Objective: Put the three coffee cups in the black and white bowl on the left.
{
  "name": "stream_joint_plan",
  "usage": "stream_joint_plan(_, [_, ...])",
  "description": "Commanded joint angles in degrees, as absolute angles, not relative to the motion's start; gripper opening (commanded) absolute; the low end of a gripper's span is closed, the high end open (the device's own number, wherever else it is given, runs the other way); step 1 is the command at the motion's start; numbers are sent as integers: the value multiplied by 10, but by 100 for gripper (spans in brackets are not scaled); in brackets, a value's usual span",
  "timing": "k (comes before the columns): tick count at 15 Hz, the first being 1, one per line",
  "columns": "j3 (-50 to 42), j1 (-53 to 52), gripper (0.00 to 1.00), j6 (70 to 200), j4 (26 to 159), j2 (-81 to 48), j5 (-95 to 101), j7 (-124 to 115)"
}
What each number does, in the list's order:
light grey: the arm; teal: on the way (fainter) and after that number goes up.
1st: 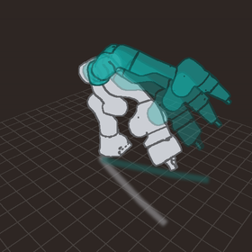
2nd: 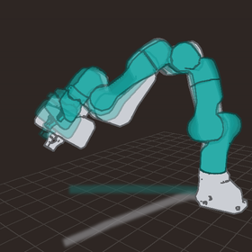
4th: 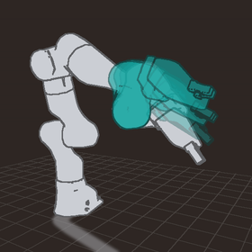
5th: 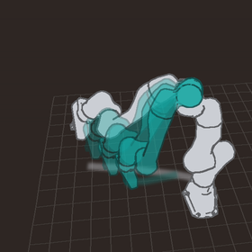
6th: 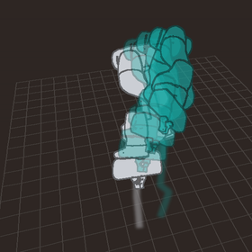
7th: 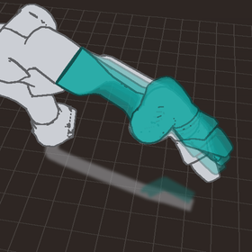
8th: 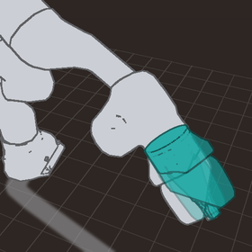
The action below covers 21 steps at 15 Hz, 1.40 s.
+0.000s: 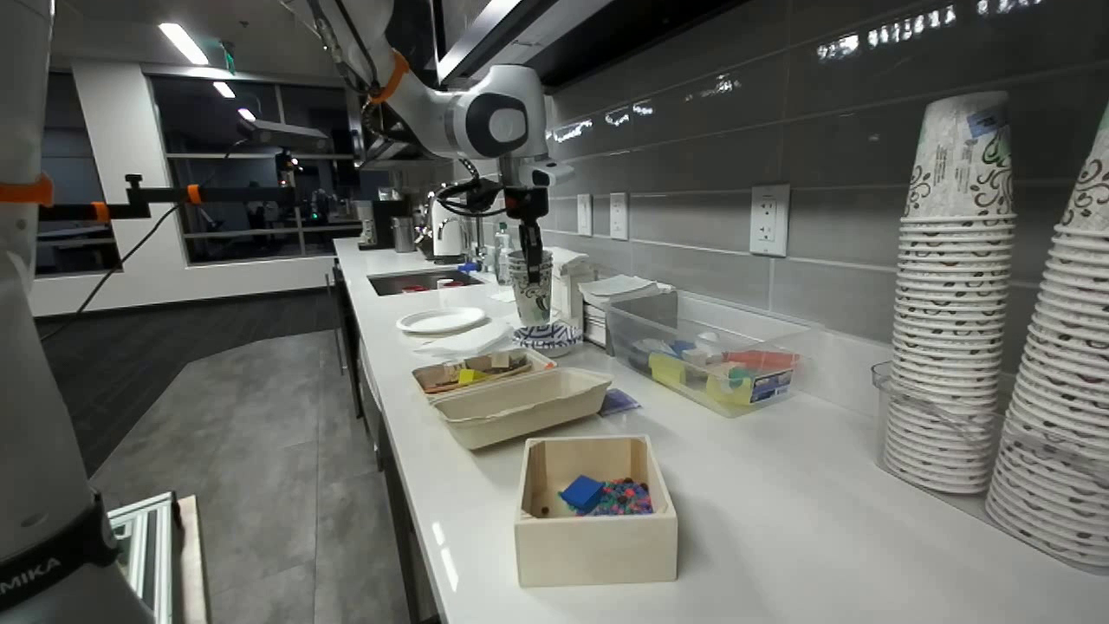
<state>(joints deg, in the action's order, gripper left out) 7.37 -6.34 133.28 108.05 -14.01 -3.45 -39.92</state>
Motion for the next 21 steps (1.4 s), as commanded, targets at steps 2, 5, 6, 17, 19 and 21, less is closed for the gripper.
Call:
stream_joint_plan(2, [41, -102, 1, 1343, 1023, -211, -8, -458])
stream_joint_plan(5, [30, -113, 1, 1338, 1003, -236, -13, -468])
stream_joint_plan(6, [26, -116, 1, 1348, 999, -244, -10, -471])
stream_joint_plan(17, [25, -97, 76, 1208, 1031, -161, -36, -416])
stream_joint_plan(19, [36, -69, 92, 1183, 1085, -99, -72, -319])
stream_joint_plan(21, [50, -39, 100, 1185, 1139, -40, -101, -229])
